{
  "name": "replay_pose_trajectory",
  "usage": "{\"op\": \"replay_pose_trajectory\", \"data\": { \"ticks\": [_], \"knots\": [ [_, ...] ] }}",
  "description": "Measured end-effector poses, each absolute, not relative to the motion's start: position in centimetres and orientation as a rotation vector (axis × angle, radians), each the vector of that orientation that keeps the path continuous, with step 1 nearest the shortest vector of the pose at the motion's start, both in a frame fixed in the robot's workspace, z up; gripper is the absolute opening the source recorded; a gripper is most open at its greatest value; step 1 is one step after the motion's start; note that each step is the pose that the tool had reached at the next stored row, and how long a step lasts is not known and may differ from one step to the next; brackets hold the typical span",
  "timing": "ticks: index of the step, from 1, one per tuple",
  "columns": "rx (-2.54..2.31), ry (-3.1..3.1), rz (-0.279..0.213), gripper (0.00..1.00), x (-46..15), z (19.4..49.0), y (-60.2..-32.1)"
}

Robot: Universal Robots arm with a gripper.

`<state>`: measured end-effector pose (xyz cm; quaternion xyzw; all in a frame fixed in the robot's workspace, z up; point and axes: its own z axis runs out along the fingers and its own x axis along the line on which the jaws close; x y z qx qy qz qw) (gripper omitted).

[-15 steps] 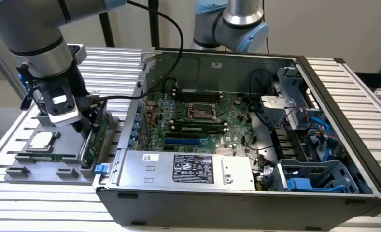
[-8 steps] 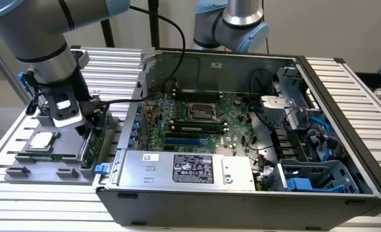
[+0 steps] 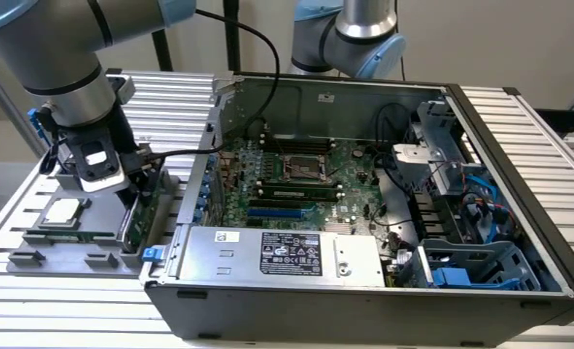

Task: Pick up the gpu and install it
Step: 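Pick up the gpu and move the gpu toward the slot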

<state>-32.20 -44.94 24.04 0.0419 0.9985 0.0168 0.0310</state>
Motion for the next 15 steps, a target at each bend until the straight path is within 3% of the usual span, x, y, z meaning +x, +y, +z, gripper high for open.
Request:
{"op": "replay_pose_trajectory", "data": {
  "ticks": [9,10,15],
  "knots": [
    [0.129,3.073,0.052,1.0,-32.13,23.71,-44.94],
    [0.129,3.073,0.052,0.0,-32.13,23.71,-44.94],
    [0.129,3.073,0.052,0.0,-32.11,23.7,-44.94]
  ]
}}
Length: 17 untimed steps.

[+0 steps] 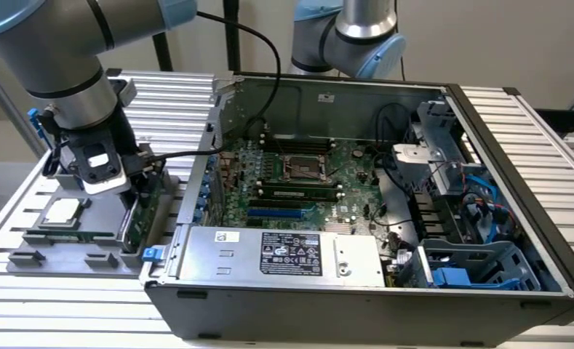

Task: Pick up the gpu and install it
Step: 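Pick up the gpu and move the gpu toward the slot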

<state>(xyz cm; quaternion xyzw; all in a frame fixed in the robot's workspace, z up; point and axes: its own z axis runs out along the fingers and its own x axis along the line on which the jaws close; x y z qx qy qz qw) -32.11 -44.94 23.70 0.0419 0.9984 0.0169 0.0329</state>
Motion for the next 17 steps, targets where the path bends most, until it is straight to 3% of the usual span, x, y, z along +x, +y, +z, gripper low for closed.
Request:
{"op": "replay_pose_trajectory", "data": {
  "ticks": [17],
  "knots": [
    [0.131,3.102,0.05,0.0,-32.11,23.7,-44.99]
  ]
}}
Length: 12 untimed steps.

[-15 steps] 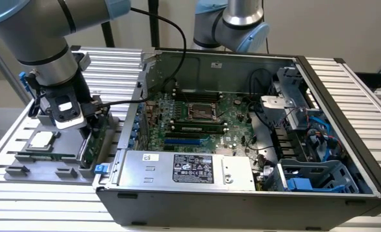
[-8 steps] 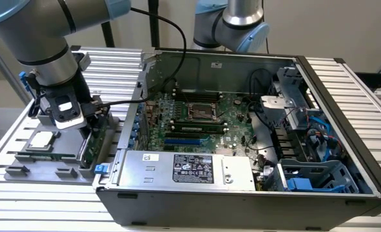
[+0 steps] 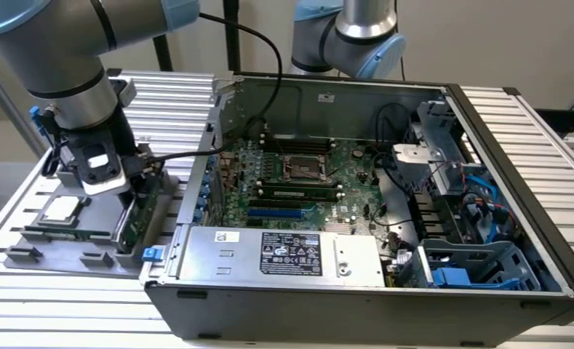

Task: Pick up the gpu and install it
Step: 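Pick up the gpu and move the gpu toward the slot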

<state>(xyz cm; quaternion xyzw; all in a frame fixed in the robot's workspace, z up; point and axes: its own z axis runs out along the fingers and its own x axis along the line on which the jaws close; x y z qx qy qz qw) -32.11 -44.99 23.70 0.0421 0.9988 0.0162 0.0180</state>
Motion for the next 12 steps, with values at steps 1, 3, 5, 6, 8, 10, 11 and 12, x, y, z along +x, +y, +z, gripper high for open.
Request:
{"op": "replay_pose_trajectory", "data": {
  "ticks": [1,3,5,6,8,10,11,12],
  "knots": [
    [0.131,3.107,0.05,0.0,-32.1,23.7,-45.0],
    [0.13,3.111,0.05,0.0,-32.1,23.7,-45.1],
    [0.129,3.113,0.05,0.0,-31.9,23.7,-45.3],
    [0.128,3.114,0.05,0.0,-31.8,23.7,-45.4],
    [0.127,3.115,0.05,0.0,-31.4,23.7,-45.6],
    [0.123,3.116,0.05,0.0,-31.0,23.7,-45.6],
    [0.12,3.116,0.05,0.0,-30.9,23.7,-45.6],
    [0.116,3.116,0.05,0.0,-30.7,23.7,-45.6]
  ]
}}
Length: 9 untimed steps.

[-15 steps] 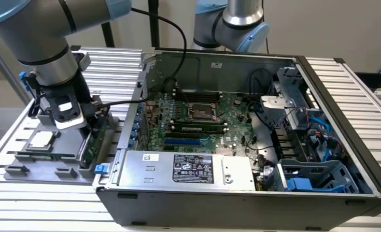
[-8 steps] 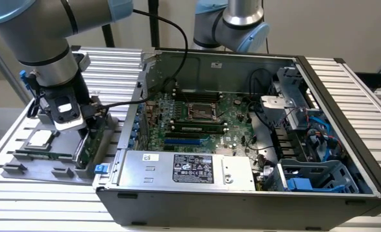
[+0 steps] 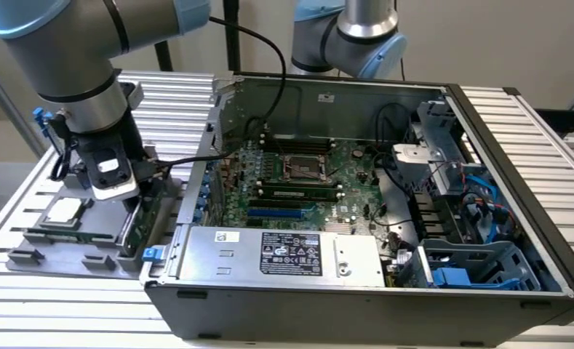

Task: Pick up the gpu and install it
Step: 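Pick up the gpu and move the gpu toward the slot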

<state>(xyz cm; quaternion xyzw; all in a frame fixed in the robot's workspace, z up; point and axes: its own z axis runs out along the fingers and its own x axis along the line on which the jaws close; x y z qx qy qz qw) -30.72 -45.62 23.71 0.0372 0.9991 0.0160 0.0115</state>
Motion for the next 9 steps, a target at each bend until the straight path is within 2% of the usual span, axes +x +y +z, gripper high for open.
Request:
{"op": "replay_pose_trajectory", "data": {
  "ticks": [9],
  "knots": [
    [0.012,3.119,0.051,0.0,-30.52,23.7,-45.62]
  ]
}}
